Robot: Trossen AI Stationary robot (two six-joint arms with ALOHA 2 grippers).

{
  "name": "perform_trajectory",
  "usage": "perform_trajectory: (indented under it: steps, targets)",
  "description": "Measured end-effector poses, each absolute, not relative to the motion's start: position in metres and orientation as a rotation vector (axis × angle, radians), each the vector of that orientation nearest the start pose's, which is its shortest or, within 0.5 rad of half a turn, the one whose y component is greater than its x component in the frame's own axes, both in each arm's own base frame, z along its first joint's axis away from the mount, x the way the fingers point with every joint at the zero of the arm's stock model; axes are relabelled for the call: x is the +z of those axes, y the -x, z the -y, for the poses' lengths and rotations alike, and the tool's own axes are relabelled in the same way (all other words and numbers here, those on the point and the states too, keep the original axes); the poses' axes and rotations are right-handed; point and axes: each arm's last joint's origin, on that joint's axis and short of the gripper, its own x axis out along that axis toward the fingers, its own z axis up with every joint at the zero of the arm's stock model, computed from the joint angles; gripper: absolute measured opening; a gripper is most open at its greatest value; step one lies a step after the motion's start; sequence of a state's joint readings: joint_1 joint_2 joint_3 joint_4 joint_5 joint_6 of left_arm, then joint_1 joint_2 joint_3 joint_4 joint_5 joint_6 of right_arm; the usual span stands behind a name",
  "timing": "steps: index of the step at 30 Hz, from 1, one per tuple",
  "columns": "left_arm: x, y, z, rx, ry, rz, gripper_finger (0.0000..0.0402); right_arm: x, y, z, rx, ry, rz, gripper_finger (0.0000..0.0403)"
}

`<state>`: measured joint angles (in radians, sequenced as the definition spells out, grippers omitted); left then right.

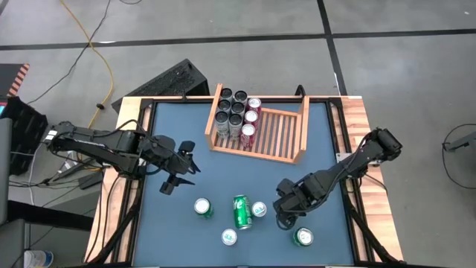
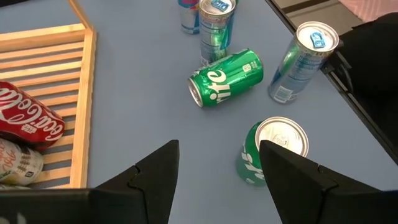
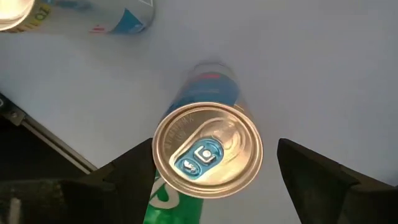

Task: Place canned beverage on shelf
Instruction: Put the blue soda can on the shelf

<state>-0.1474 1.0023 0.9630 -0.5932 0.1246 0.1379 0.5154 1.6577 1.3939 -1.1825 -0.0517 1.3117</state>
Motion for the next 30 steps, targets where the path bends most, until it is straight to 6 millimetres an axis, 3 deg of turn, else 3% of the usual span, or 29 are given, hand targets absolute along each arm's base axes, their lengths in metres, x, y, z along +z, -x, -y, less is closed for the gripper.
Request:
perform_trajectory:
  steps: [9,22,30]
  targets:
    - [0.320,-0.201,0.033,-0.298,-0.142,-0.608,0.0212,0.263,-0.269,-0.144,-0.527,-0.710,-1.450,0.0307]
    - [0.319,-0.200,0.033,-0.296,-0.135,-0.619,0.0212,0.264,-0.268,-0.145,-0.510,-0.714,-1.466,0.0210]
    - [0.320,-0.201,0.032,-0.272,-0.150,-0.606,0.0212,0.265,-0.273,-0.135,-0.460,-0.573,-1.439,0.0210]
